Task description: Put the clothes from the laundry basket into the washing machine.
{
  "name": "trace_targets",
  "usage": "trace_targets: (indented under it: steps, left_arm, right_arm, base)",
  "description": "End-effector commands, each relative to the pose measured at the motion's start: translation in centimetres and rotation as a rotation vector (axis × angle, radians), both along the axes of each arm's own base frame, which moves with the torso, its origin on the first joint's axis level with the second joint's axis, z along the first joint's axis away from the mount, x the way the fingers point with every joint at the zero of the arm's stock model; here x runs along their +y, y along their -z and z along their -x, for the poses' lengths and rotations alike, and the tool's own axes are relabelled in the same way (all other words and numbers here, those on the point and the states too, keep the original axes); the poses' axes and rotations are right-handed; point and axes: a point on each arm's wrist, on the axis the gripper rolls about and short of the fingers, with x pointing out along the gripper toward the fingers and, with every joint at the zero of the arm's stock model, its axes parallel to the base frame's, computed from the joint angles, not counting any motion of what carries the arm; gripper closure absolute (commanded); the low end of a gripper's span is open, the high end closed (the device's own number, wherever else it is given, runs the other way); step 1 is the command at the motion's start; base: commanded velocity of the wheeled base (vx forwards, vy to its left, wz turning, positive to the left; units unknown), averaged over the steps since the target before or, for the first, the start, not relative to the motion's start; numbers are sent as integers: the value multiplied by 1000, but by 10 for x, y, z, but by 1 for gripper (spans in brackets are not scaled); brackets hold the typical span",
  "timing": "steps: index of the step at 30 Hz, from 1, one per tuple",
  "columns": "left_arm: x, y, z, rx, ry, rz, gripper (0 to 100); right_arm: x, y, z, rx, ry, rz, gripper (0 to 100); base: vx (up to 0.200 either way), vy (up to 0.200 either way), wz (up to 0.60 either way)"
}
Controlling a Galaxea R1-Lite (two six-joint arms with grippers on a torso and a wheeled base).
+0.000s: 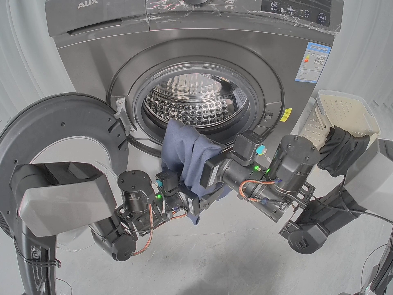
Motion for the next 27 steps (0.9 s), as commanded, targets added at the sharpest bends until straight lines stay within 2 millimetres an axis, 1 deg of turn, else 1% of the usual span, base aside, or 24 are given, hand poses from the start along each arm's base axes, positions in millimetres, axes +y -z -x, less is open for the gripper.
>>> trace_targets:
  steps: [1, 5, 11, 12, 20, 24, 27]
  left_arm:
    - [-2, 6, -5, 3, -13, -2, 0]
    - [-6, 5, -11, -14, -33, 10, 0]
    - [-9, 4, -19, -33, -70, 26, 0]
    - [-10, 4, -20, -36, -75, 28, 100]
    - [-9, -1, -24, -54, -96, 48, 100]
    - [-9, -6, -23, -50, -95, 68, 100]
    - [-7, -7, -19, -42, -92, 62, 100]
  right_arm:
    - [0, -2, 2, -3, -5, -4, 100]
    - [0, -4, 5, -6, -11, -7, 100]
    - [2, -2, 10, 6, -23, -4, 100]
    - [2, -2, 10, 9, -25, -5, 100]
    - [3, -1, 10, 13, -11, -11, 100]
    - [1, -2, 8, 11, -5, -14, 100]
    - [-2, -2, 5, 12, 9, -14, 100]
  base:
    - [0, 0, 0]
    - [0, 0, 0]
    - [0, 0, 0]
    - [0, 0, 0]
    - [0, 0, 0]
    - [0, 0, 0]
    - [0, 0, 0]
